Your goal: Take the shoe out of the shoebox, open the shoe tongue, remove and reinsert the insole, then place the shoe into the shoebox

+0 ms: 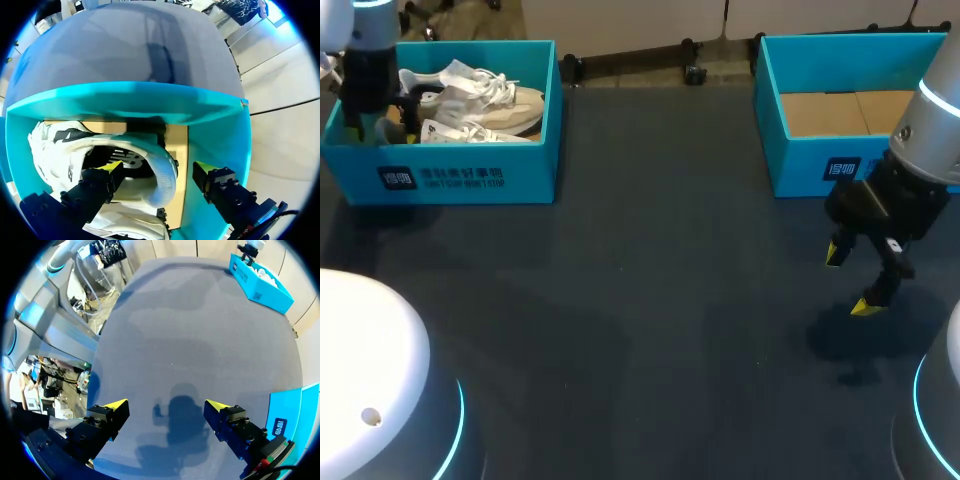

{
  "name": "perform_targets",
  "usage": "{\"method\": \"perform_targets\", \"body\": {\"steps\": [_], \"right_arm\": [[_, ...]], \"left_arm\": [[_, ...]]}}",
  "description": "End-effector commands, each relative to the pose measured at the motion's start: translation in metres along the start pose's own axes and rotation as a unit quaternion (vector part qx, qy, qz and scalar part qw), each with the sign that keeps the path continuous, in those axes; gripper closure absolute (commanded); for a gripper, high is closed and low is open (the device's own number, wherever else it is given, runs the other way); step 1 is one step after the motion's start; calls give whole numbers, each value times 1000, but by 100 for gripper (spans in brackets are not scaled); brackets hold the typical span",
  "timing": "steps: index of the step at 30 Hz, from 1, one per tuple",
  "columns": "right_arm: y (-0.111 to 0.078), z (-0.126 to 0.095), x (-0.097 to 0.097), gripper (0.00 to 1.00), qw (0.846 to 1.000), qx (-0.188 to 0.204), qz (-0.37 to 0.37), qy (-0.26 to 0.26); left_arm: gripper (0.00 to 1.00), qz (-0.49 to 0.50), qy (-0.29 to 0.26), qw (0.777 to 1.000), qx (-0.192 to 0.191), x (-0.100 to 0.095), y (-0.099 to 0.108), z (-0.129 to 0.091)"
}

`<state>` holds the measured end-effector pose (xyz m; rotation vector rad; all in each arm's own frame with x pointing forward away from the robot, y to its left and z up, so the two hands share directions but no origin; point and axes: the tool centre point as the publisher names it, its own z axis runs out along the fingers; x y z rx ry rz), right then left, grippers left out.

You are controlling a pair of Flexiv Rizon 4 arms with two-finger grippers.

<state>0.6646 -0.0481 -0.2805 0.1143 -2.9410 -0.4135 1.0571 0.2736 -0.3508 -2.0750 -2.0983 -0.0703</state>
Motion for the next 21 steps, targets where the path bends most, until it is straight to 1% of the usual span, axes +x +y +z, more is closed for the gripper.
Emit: {"method": "perform_targets", "body": {"steps": [1, 5, 11, 13, 16, 20, 21], "right_arm": [[0, 0, 0, 0, 1000, 1, 0, 0], [0, 0, 0, 0, 1000, 1, 0, 0], [0, 0, 0, 0, 1000, 1, 0, 0], [0, 0, 0, 0, 1000, 1, 0, 0], [0, 0, 0, 0, 1000, 1, 0, 0], [0, 0, 0, 0, 1000, 1, 0, 0], [0, 0, 0, 0, 1000, 1, 0, 0]], "left_arm": [[8, 2, 0, 1000, 2, -1, 2, 2], [5, 3, 1, 1000, 2, -2, 2, 4], [6, -1, -1, 1000, 7, -2, 5, 8], [9, -3, -1, 1000, 8, -2, 6, 8], [16, -5, -2, 1000, 9, 0, 6, 7], [17, -9, 0, 1000, 11, 3, 6, 10], [19, -9, 0, 1000, 12, 3, 7, 11]]}}
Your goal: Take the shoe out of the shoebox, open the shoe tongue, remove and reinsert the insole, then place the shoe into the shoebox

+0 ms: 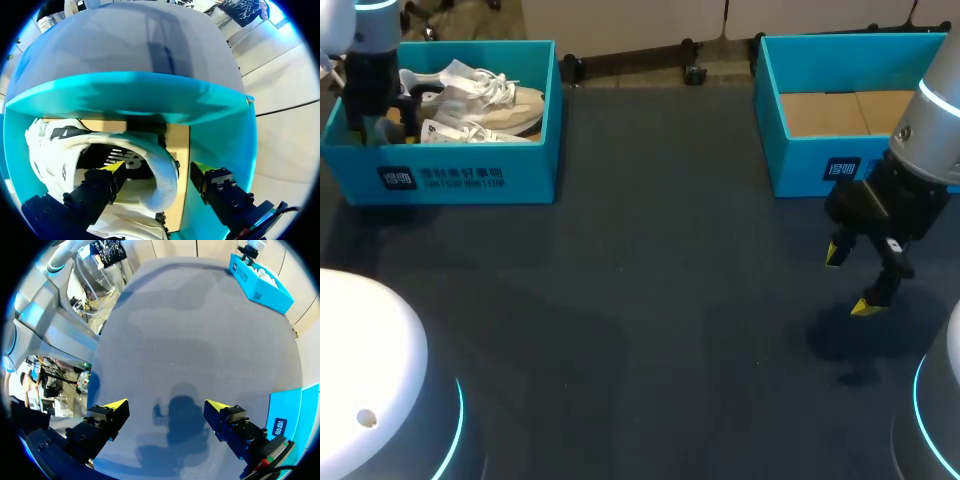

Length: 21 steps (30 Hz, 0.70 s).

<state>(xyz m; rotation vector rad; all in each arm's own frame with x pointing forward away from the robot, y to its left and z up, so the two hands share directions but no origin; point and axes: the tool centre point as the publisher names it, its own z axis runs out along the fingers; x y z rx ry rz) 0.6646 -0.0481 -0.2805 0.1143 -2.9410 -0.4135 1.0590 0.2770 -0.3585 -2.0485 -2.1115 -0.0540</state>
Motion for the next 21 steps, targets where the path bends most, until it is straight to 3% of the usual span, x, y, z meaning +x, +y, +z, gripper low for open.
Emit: {"method": "perform_targets", "body": {"steps": [1, 4, 6, 7, 10, 21], "right_arm": [[0, 0, 0, 0, 1000, 1, 0, 0], [0, 0, 0, 0, 1000, 1, 0, 0], [0, 0, 0, 0, 1000, 1, 0, 0], [0, 0, 0, 0, 1000, 1, 0, 0], [0, 0, 0, 0, 1000, 1, 0, 0], [0, 0, 0, 0, 1000, 1, 0, 0]], "left_arm": [[21, -1, 2, 1000, 5, 2, 4, 4], [34, -3, 2, 1000, 9, 3, 4, 6], [34, -3, 2, 1000, 10, 3, 4, 7], [28, -2, 2, 1000, 13, 4, 3, 9], [23, -2, 2, 1000, 17, 5, 2, 12], [24, 0, -2, 1000, 26, 9, 0, 18]]}}
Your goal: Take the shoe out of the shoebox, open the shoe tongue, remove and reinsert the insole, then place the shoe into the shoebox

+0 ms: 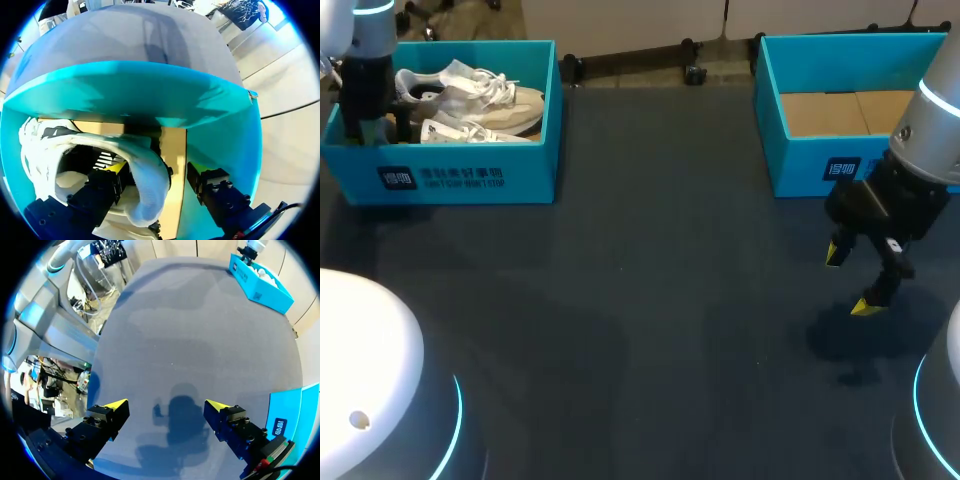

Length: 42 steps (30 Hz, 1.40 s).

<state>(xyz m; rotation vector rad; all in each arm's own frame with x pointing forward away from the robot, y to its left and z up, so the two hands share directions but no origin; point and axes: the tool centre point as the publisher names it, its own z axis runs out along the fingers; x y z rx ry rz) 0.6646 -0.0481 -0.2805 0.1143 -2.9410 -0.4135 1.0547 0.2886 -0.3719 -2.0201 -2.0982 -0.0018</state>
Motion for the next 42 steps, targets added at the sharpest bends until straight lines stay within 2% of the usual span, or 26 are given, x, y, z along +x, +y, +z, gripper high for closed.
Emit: {"method": "perform_targets", "body": {"steps": [1, 8, 14, 16, 17, 18, 19, 20, 21, 27, 42], "right_arm": [[0, 0, 0, 0, 1000, 1, 0, 0], [0, 0, 0, 0, 1000, 1, 0, 0], [0, 0, 0, 0, 1000, 1, 0, 0], [0, 0, 0, 0, 1000, 1, 0, 0], [0, 0, 0, 0, 1000, 1, 0, 0], [0, 0, 0, 0, 1000, 1, 0, 0], [0, 0, 0, 0, 1000, 1, 0, 0], [0, 0, 0, 0, 1000, 1, 0, 0], [0, 0, 0, 0, 1000, 1, 0, 0], [0, 0, 0, 0, 1000, 1, 0, 0], [0, 0, 0, 0, 1000, 1, 0, 0]], "left_arm": [[24, 3, 0, 1000, 4, 0, 2, 4], [24, 7, 3, 1000, 8, -2, 1, 8], [32, 8, 7, 1000, 13, -4, 1, 15], [44, 7, 9, 1000, 14, -4, 2, 17], [57, 6, 11, 1000, 15, -4, 2, 18], [62, 6, 11, 1000, 16, -4, 2, 18], [82, 5, 12, 1000, 17, -4, 2, 19], [97, 5, 12, 1000, 17, -4, 2, 19], [100, 5, 12, 1000, 19, -3, 3, 19], [100, 7, 11, 1000, 17, 0, 1, 14], [100, -9, 8, 1000, -5, 14, 6, -28]]}}
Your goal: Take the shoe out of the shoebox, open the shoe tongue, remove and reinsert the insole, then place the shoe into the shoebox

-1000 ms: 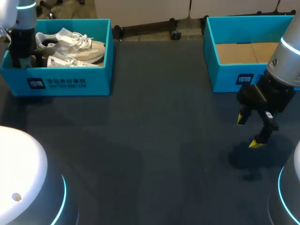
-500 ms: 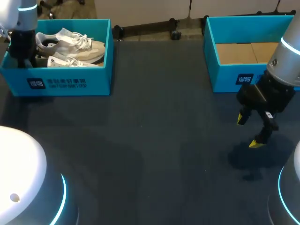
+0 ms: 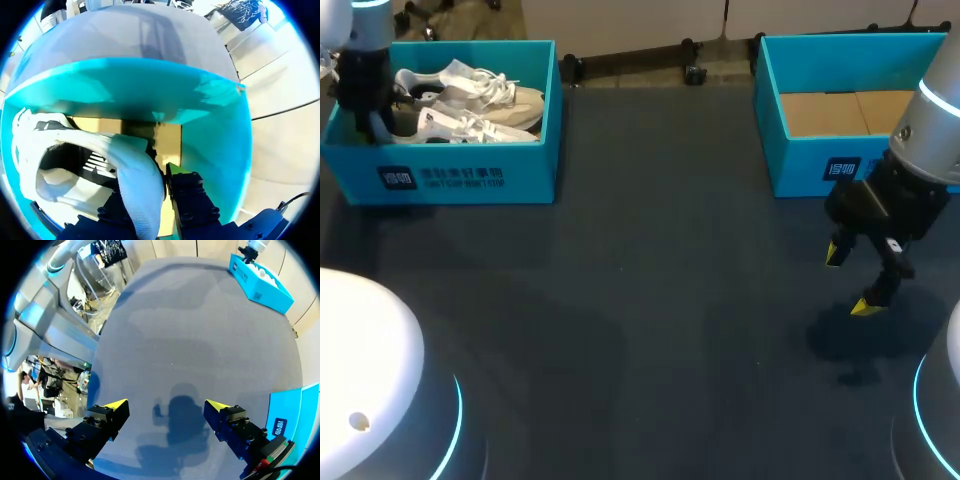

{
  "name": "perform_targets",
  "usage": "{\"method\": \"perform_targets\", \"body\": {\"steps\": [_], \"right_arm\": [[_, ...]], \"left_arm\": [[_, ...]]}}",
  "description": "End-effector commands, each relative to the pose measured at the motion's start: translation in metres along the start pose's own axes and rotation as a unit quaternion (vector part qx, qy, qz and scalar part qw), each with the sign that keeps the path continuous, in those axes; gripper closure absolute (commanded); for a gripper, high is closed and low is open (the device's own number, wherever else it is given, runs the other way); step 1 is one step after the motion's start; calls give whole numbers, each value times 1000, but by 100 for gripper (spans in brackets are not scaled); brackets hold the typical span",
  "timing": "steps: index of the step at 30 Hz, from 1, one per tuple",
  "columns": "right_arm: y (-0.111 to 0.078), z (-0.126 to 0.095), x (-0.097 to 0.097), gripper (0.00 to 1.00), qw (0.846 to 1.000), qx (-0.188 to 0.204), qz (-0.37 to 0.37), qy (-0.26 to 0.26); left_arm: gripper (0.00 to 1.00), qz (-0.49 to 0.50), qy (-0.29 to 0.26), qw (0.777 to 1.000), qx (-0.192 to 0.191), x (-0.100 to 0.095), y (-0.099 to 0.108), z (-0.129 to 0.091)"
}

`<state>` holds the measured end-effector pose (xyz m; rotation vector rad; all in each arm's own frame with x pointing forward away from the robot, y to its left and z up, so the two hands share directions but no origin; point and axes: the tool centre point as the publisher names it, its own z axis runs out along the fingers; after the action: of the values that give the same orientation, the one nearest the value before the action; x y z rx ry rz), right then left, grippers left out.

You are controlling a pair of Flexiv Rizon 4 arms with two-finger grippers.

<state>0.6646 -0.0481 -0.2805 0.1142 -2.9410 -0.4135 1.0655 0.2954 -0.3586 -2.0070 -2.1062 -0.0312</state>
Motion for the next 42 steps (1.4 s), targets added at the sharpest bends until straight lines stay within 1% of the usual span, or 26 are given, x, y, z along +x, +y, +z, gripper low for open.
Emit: {"method": "perform_targets", "body": {"steps": [1, 8, 16, 22, 27, 28, 29, 30, 34, 35, 36, 39, 40, 42], "right_arm": [[0, 1, 0, 0, 1000, 1, 0, 0], [0, 1, 0, 0, 1000, 1, 0, 0], [0, 1, 0, 0, 1000, 1, 0, 0], [0, 1, 0, 0, 1000, 1, 0, 0], [0, 1, 0, 0, 1000, 1, 0, 0], [0, 1, 0, 0, 1000, 1, 0, 0], [0, 1, 0, 0, 1000, 1, 0, 0], [0, 1, 0, 0, 1000, 1, 0, 0], [0, 1, 0, 0, 1000, 1, 0, 0], [0, 1, 0, 0, 1000, 1, 0, 0], [0, 1, 0, 0, 1000, 1, 0, 0], [0, 1, 0, 0, 1000, 1, 0, 0], [0, 1, 0, 0, 1000, 1, 0, 0], [0, 1, 0, 0, 1000, 1, 0, 0]], "left_arm": [[100, -7, -2, 1000, 3, 8, -2, -20], [100, -30, -7, 1000, 5, 16, 0, -50], [100, -53, -8, 999, 2, 24, 1, -75], [100, -62, -8, 998, 3, 30, -4, -93], [100, -68, -6, 998, 5, 33, -8, -113], [100, -68, -6, 998, 5, 33, -8, -113], [100, -67, -9, 998, 10, 35, -9, -122], [100, -68, -10, 998, 10, 36, -9, -126], [100, -72, -11, 997, 8, 36, -15, -140], [100, -72, -11, 997, 8, 36, -15, -140], [100, -71, -11, 997, 8, 35, -21, -149], [100, -65, -13, 998, 8, 35, -31, -159], [100, -70, -12, 997, 2, 34, -36, -162], [100, -67, -11, 998, 4, 35, -46, -167]]}}
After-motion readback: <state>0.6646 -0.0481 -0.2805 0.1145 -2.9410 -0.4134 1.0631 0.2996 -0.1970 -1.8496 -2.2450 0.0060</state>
